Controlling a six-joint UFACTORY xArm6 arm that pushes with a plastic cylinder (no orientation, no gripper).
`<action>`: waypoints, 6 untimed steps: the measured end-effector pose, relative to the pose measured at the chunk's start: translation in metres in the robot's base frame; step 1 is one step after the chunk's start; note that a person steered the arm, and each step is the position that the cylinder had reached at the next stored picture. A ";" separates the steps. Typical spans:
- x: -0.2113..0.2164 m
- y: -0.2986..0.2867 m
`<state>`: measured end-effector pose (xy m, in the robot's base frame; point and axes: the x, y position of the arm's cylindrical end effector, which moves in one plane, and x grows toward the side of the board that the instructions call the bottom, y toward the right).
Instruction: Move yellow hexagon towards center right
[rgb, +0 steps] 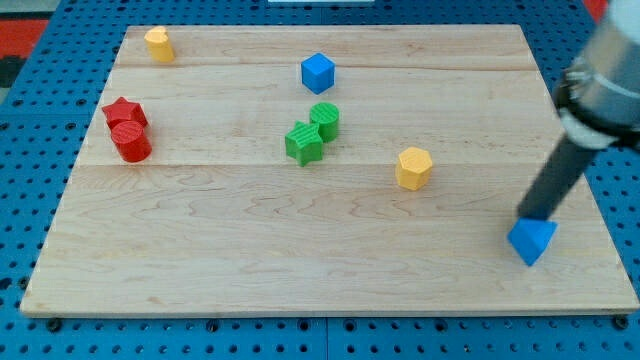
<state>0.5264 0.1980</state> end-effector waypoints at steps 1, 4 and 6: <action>0.000 -0.025; -0.106 -0.110; -0.048 -0.089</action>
